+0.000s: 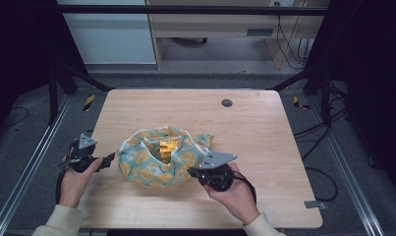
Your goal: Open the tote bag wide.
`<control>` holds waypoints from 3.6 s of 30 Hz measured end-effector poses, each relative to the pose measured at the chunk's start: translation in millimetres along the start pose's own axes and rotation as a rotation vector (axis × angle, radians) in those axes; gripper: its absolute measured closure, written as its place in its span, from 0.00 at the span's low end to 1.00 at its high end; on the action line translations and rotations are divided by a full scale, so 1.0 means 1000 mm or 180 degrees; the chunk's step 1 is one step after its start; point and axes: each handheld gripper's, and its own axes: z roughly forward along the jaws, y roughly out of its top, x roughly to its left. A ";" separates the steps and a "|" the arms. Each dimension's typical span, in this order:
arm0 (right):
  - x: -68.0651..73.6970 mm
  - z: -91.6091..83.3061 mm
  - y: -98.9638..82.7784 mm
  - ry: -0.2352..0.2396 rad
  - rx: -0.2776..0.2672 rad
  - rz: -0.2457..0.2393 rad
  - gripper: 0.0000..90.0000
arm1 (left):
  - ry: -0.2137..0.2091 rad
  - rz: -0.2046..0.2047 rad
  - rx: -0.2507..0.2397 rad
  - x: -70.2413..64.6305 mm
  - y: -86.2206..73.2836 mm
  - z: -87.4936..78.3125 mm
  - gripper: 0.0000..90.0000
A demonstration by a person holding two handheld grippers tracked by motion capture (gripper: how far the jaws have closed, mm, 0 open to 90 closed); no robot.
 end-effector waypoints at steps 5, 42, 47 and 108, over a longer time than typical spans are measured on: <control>-0.004 0.005 -0.017 -0.0030 0.0190 0.0039 0.95 | -0.0018 0.0078 -0.0103 -0.006 0.010 -0.010 0.20; -0.129 0.076 0.066 -0.0429 0.0844 0.0405 0.59 | -0.0582 0.0779 0.0035 -0.054 0.073 0.002 0.19; -0.127 0.087 0.054 -0.0284 0.1020 0.0525 0.56 | -0.0561 0.0884 0.0122 -0.059 0.069 0.006 0.25; -0.048 -0.015 -0.006 -0.0062 0.0313 0.0182 1.00 | -0.1033 0.1117 0.0026 -0.075 0.018 -0.047 1.00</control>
